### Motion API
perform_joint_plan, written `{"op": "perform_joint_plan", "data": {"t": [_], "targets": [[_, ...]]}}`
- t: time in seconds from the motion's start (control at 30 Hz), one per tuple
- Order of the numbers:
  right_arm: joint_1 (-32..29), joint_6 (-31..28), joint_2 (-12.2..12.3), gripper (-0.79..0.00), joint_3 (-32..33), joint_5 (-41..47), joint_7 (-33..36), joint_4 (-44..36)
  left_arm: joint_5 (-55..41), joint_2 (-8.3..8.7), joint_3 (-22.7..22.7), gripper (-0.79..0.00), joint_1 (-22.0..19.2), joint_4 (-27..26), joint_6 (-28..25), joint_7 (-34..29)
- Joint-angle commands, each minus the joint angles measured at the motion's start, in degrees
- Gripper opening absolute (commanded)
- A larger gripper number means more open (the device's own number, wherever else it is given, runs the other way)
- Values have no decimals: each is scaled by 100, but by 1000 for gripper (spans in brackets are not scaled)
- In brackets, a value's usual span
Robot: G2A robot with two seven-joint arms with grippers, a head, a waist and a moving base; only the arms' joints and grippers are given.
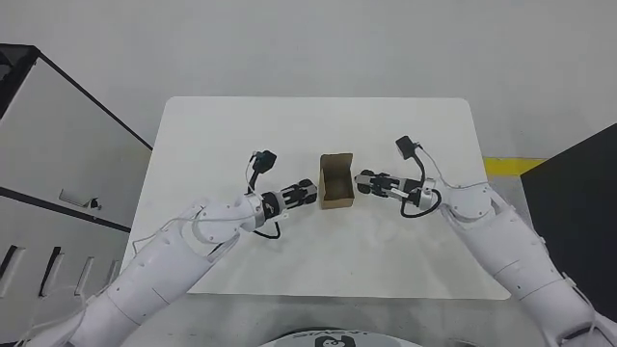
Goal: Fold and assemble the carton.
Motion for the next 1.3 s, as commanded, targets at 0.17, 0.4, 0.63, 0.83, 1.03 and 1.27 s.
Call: {"op": "perform_joint_plan", "data": {"t": [0.17, 0.4, 0.63, 0.83, 1.03, 1.27], "targets": [[10, 5, -9, -785, 16, 8, -61, 15, 95, -86, 114, -785, -113, 100, 40, 187], [-64, 106, -59, -785, -10, 8, -350, -51, 104, -189, 94, -785, -93, 278, 11, 504], [17, 187, -134, -785, -119, -43, -397, -27, 134, -316, 184, -785, -191, 447, -53, 476], [106, 229, -202, -785, -222, -122, -435, 25, 156, -437, 281, -785, -281, 599, -77, 485], [191, 303, -262, -785, -317, -295, -494, 29, 228, -537, 328, -785, -353, 672, -56, 505], [258, 375, -322, -785, -396, -427, -510, 73, 453, -640, 411, -785, -409, 750, 48, 496]]}}
